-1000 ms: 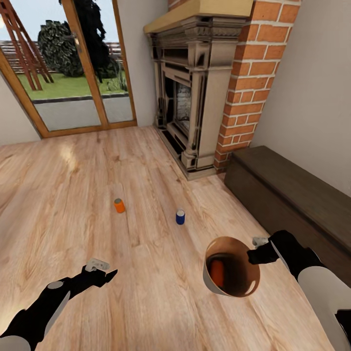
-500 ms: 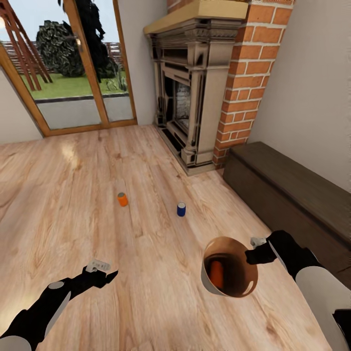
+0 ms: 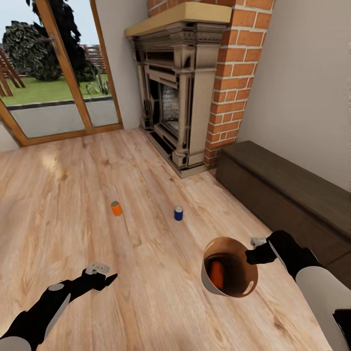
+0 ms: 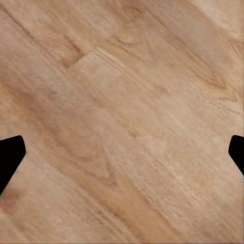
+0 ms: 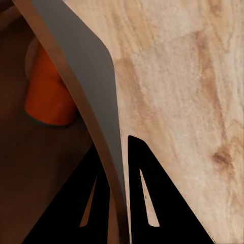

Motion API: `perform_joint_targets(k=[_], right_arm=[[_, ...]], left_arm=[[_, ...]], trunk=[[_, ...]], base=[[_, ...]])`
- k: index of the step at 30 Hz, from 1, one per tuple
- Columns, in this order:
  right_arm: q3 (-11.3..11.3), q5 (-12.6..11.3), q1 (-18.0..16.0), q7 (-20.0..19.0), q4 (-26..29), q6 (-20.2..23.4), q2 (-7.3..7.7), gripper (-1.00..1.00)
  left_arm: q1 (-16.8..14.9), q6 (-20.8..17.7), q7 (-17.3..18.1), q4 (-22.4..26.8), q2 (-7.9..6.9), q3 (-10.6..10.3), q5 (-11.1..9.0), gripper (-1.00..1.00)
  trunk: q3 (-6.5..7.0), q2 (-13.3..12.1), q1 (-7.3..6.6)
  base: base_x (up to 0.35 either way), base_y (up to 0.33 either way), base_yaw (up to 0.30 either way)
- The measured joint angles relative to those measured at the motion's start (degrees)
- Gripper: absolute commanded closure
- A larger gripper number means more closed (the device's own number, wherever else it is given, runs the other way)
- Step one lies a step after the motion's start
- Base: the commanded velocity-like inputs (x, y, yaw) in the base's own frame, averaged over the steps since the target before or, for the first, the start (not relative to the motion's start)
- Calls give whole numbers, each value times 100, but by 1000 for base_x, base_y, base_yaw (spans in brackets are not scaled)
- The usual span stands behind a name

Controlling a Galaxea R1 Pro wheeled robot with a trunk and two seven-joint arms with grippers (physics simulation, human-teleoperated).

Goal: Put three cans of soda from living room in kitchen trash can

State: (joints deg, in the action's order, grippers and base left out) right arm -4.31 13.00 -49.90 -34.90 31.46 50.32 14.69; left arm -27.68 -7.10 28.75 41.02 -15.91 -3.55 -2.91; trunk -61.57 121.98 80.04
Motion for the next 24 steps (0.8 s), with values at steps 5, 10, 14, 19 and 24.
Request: perform_joint_targets(k=[5, 10, 14, 19, 24], right_arm=[[-1, 17, 0, 1, 1, -5, -5, 100], [-7, 10, 2, 0, 0, -4, -8, 100], [-11, -4, 1, 0, 0, -1, -15, 100], [-17, 6, 0, 1, 0, -4, -17, 100], [-11, -24, 0, -2, 0, 5, -18, 100]], left_arm=[[1, 5, 0, 1, 0, -4, -3, -100], [1, -1, -1, -5, 0, -6, 1, -100], [0, -2, -1, -6, 0, -6, 1, -100], [1, 4, -1, -6, 0, -6, 1, -100], [0, 6, -1, -6, 0, -6, 1, -100]], trunk=[[17, 0, 0], [22, 0, 0], [23, 0, 0], [24, 0, 0], [26, 0, 0]], base=[[178, 298, -199], [183, 297, -61], [185, 296, -11], [187, 294, -4], [206, 284, -133]])
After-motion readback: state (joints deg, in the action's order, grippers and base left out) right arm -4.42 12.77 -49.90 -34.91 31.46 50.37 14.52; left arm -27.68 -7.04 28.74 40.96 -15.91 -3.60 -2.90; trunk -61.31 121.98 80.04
